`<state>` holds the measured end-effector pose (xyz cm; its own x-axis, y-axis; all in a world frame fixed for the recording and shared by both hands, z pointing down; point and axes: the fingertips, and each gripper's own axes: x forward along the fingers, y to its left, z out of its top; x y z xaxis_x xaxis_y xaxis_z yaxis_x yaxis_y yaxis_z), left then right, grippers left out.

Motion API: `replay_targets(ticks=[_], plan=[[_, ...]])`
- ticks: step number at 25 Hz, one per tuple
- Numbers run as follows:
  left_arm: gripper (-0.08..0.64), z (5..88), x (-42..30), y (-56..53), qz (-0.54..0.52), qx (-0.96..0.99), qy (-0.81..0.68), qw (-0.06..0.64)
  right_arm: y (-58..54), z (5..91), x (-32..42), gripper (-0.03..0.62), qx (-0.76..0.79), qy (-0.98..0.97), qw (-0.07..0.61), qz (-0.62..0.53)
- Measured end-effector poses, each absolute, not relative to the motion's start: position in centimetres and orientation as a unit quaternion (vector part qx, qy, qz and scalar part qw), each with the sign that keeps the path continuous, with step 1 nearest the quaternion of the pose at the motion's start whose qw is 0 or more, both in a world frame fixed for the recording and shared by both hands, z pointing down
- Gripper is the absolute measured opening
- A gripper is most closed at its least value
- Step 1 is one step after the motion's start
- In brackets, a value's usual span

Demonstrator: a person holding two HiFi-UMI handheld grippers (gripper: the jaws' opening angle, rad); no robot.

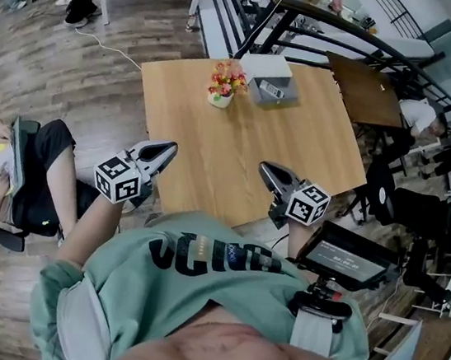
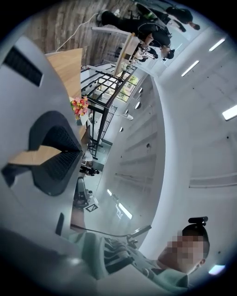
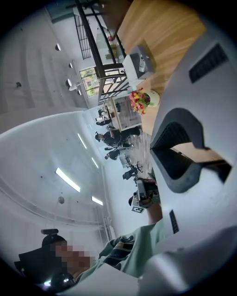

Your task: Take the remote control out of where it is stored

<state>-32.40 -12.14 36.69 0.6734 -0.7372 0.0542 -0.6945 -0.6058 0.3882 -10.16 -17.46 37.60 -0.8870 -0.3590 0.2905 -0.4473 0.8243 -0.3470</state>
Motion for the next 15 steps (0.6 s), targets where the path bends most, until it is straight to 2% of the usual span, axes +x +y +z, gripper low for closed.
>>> replay_targets(ticks=[7, 10, 15], plan=[[0.005, 36.1, -33.1, -21.3, 0.053, 0.878, -0.452, 0.150, -24.8, 42.4, -9.7, 0.005, 0.125, -0.963, 0.119, 0.208], [0.005, 32.9, -31.0, -27.5, 0.097, 0.874, -0.451, 0.153, -29.7, 42.8, -8.2, 0.005, 0.077, -0.972, 0.107, 0.194], [0.008, 29.6, -26.0, -37.1, 0.223, 0.875, -0.413, 0.117, -35.2, 44.5, -5.9, 0.005, 0.074, -0.975, 0.065, 0.201]])
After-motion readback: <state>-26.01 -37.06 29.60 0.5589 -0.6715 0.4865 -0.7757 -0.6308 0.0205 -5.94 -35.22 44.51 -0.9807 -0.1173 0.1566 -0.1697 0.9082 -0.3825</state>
